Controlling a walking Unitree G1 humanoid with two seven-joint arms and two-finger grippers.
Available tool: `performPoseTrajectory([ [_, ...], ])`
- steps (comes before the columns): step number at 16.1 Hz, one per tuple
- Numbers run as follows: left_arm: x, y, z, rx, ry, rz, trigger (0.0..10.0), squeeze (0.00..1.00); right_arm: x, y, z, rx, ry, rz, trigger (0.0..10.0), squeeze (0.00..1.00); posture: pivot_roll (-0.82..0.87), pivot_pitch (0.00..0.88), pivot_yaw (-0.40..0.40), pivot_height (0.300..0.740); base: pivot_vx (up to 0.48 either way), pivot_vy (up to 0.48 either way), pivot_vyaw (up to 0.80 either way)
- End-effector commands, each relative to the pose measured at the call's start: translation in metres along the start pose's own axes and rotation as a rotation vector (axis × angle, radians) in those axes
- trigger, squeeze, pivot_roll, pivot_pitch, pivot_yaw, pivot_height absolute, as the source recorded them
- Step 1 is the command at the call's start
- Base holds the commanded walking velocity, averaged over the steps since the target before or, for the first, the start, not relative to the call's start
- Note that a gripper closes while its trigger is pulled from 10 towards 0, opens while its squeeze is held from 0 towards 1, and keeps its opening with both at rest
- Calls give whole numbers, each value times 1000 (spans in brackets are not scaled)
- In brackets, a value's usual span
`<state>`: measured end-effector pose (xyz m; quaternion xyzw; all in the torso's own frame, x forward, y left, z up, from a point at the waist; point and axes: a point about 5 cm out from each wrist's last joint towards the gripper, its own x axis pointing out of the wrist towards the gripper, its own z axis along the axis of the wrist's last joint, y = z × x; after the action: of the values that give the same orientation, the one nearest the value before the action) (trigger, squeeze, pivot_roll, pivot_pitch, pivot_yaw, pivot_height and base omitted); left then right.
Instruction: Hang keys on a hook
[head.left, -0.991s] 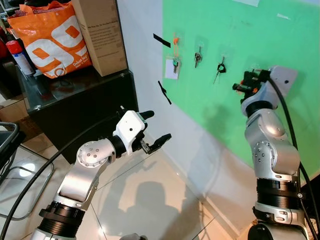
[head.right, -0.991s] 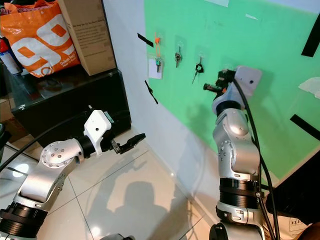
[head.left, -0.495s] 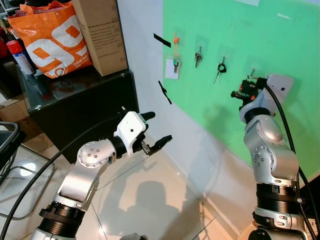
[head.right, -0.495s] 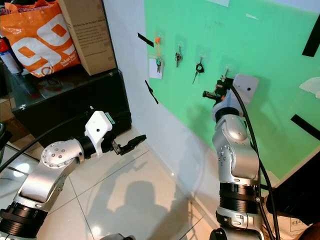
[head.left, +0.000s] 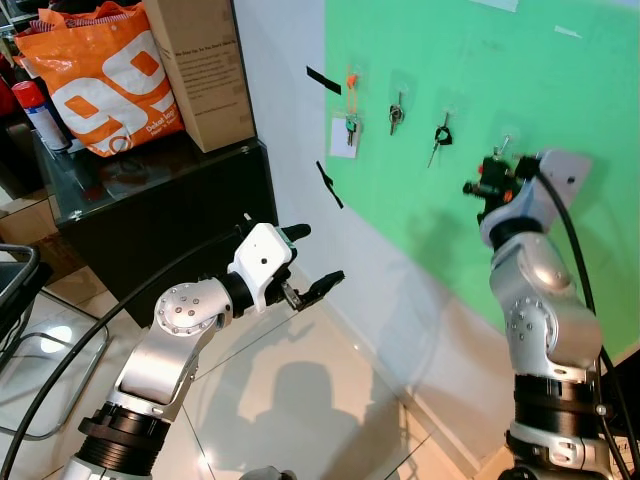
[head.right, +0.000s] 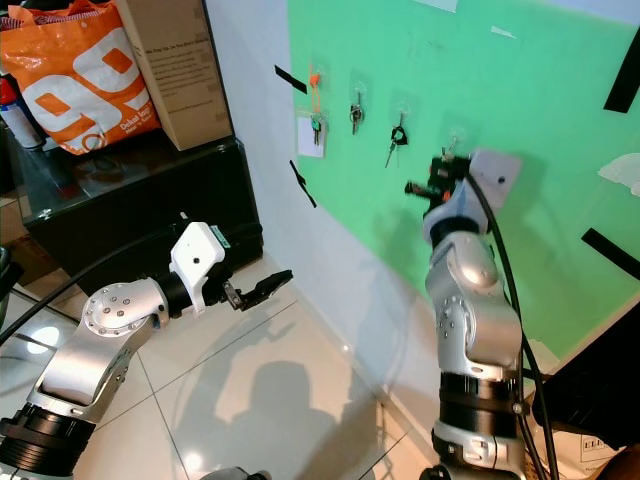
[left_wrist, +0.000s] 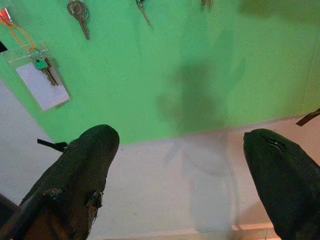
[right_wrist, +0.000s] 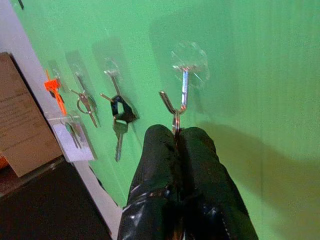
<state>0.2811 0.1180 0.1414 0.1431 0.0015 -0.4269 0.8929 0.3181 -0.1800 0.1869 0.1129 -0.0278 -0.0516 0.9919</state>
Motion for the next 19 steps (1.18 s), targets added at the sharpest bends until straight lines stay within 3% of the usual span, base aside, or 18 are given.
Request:
performPoseTrajectory([
  [1,2,1,5,11,-4,-17,10000,0,-1,4,1,12,4,25,10000,0,-59,0,82,740,0,0,0],
  [9,2,2,6,-2,-11,-21,10000,0,-5,4,-14,0,68,29,10000,0,-58,0,79,740,0,0,0],
  [10,2,2,6,-2,-12,-20,10000,0,-4,4,-13,16,61,39,10000,216,-58,0,78,740,0,0,0],
  [11,2,1,7,-4,-15,-21,10000,0,-5,4,-13,26,58,45,10000,1000,-58,0,77,740,0,0,0],
  [14,2,0,8,-21,-29,-21,10000,0,-13,-4,-24,-111,92,13,10000,1000,-59,0,71,740,0,0,0],
  [17,-2,-2,8,-75,-54,-3,10000,0,-44,-5,-50,-118,179,97,10000,1000,-62,0,64,740,0,0,0],
  [19,-9,-5,0,-121,-45,38,10000,0,-76,-3,-80,-140,294,163,10000,1000,-67,0,65,740,0,0,-275],
])
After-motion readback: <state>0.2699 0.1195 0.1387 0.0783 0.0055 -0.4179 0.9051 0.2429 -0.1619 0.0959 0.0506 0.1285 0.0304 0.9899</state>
